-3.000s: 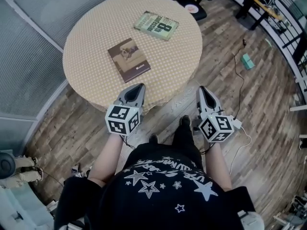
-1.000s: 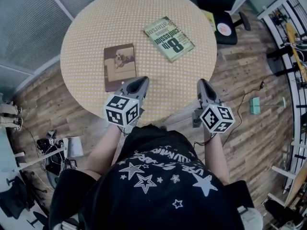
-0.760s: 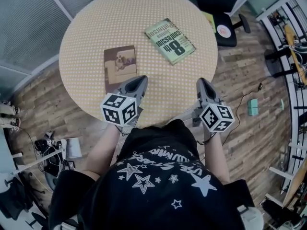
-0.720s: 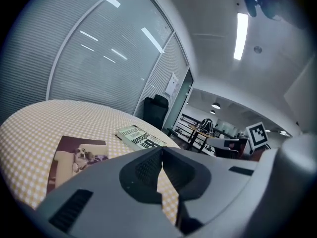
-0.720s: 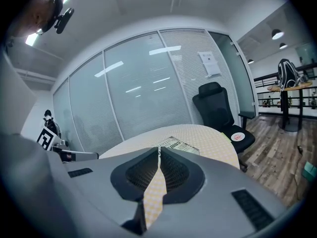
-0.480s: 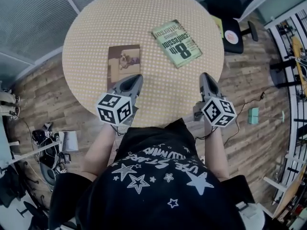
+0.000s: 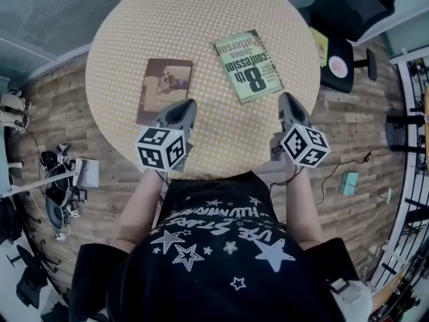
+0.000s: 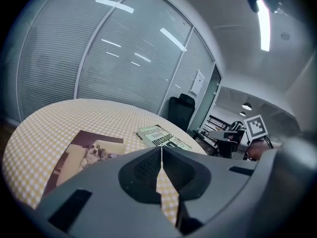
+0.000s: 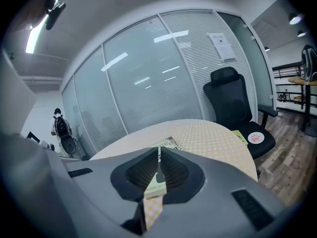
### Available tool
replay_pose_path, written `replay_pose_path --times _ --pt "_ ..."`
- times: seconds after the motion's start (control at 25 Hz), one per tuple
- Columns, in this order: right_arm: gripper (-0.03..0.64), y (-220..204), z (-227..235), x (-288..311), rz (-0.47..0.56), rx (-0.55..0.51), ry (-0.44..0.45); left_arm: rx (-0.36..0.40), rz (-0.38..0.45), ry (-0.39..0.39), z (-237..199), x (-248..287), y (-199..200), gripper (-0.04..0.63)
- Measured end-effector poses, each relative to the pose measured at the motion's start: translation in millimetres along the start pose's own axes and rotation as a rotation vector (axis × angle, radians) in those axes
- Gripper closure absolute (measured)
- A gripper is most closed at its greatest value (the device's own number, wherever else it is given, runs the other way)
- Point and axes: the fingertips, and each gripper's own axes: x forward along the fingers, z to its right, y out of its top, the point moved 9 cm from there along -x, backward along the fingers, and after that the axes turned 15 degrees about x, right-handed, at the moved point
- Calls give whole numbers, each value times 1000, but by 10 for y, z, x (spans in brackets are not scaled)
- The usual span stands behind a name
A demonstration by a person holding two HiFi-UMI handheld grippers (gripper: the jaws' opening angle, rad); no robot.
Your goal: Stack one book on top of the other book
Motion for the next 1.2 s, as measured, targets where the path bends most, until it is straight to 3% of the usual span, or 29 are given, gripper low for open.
replay_pose_path --times 0.4,0.6,0.72,0.8,0.84,1.0,1.2 --pt "588 278 630 487 -175 -1 86 -58 -92 60 310 765 66 586" --pt "586 376 868 760 -237 8 104 -95 -122 134 352 1023 40 575" --pt "566 412 981 899 -277 4 130 -113 -141 161 371 1155 21 476" --pt "473 435 1049 996 -312 18 155 -128 -156 165 400 1243 5 467" --pt "456 450 1071 1049 -331 29 168 -141 -164 160 416 1288 -9 453" --pt "429 425 1151 1278 -430 80 194 -169 -213 104 445 1507 -97 391" --pt "411 340 1150 1499 -553 27 234 -188 -266 104 435 1731 -194 343"
